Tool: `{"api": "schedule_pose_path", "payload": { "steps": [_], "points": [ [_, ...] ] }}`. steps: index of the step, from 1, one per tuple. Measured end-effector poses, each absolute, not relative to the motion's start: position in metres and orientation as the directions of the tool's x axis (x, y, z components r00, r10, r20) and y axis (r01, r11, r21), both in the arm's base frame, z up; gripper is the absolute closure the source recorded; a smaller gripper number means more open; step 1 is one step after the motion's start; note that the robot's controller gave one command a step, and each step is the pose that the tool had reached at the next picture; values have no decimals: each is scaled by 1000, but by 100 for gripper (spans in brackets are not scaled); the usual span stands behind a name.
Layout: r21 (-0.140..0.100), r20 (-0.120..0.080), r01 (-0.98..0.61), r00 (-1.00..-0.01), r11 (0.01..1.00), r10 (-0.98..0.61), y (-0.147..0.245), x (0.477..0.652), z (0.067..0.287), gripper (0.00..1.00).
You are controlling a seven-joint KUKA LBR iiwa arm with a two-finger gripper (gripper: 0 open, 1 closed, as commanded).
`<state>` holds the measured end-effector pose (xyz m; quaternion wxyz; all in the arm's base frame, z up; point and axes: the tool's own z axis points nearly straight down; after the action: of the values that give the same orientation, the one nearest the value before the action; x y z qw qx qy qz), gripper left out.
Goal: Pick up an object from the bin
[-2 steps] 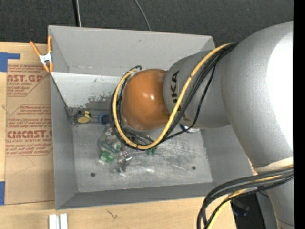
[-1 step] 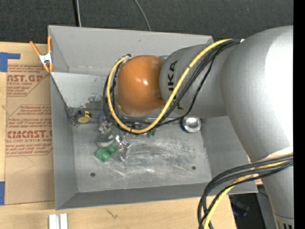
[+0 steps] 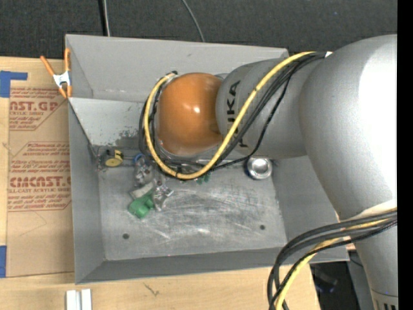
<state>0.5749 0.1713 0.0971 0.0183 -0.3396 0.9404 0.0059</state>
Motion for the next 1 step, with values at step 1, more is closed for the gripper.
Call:
{"api": "schedule_pose_path", "payload": {
  "steps": [1],
  "points": [
    [-3, -11, -652, -758, 758, -652, 187, 557, 258, 100]
  ]
}}
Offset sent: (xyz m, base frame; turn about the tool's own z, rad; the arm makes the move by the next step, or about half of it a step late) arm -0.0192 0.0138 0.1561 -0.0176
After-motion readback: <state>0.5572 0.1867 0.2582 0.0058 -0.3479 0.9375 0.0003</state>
